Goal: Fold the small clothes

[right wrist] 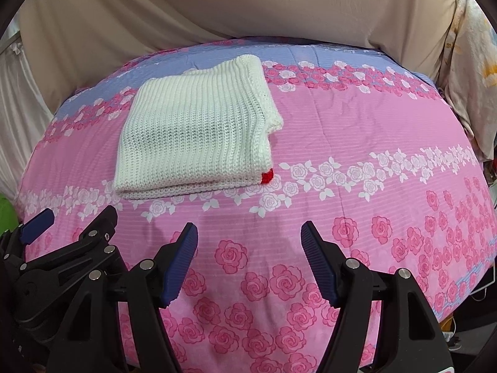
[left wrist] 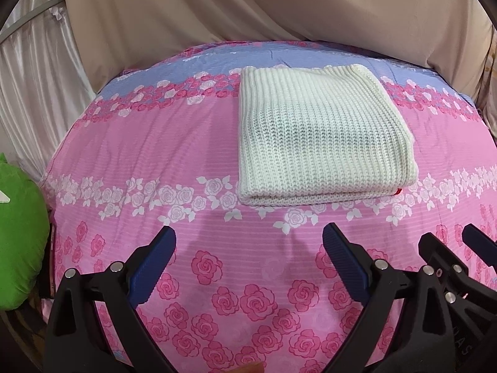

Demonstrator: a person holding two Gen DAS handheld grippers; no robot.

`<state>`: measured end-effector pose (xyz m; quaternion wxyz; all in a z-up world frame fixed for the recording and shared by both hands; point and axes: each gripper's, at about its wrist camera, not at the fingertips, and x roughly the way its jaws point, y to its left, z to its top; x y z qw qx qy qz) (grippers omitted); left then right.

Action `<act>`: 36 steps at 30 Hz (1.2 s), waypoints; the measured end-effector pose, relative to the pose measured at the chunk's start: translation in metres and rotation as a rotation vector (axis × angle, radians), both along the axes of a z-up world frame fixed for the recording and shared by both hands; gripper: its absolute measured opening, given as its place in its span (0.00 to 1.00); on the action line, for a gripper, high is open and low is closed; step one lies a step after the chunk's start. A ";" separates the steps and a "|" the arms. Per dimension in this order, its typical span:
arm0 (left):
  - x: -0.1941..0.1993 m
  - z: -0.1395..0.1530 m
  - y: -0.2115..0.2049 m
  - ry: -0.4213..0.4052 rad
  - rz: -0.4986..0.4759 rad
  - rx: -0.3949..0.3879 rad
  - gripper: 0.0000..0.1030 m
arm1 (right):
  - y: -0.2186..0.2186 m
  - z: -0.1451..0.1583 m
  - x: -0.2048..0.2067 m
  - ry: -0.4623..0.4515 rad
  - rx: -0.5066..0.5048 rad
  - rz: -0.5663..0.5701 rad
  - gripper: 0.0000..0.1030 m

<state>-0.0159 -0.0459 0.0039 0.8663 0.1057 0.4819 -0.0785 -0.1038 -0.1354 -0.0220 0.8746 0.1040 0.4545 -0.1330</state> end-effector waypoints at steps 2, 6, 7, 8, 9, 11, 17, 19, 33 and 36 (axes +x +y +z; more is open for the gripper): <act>0.001 -0.001 0.000 0.003 0.001 0.003 0.90 | 0.001 0.000 0.000 0.003 -0.001 0.000 0.65; 0.001 -0.001 -0.001 0.004 0.005 0.006 0.90 | -0.001 -0.001 0.000 0.008 -0.001 0.002 0.65; 0.000 -0.001 -0.001 0.004 0.006 0.007 0.90 | -0.001 -0.001 0.001 0.009 -0.002 0.003 0.65; 0.000 -0.002 -0.002 0.003 0.008 0.007 0.90 | 0.000 -0.001 0.001 0.008 -0.003 0.004 0.65; 0.001 -0.002 -0.002 0.005 0.007 0.009 0.90 | 0.000 0.000 0.000 0.007 -0.004 0.005 0.65; 0.000 -0.002 -0.002 0.005 0.008 0.009 0.90 | 0.001 -0.001 0.001 0.007 -0.009 0.007 0.65; 0.001 -0.004 -0.002 0.009 0.007 0.012 0.89 | 0.001 -0.003 0.002 0.017 -0.009 0.004 0.65; 0.001 -0.004 -0.003 0.010 0.006 0.010 0.89 | 0.000 -0.003 0.002 0.019 -0.011 0.005 0.65; 0.000 -0.005 -0.002 0.013 0.002 0.013 0.87 | 0.001 -0.004 0.002 0.021 -0.017 0.005 0.65; 0.000 -0.006 -0.001 0.014 -0.005 0.015 0.87 | 0.000 -0.004 0.001 0.022 -0.019 0.005 0.65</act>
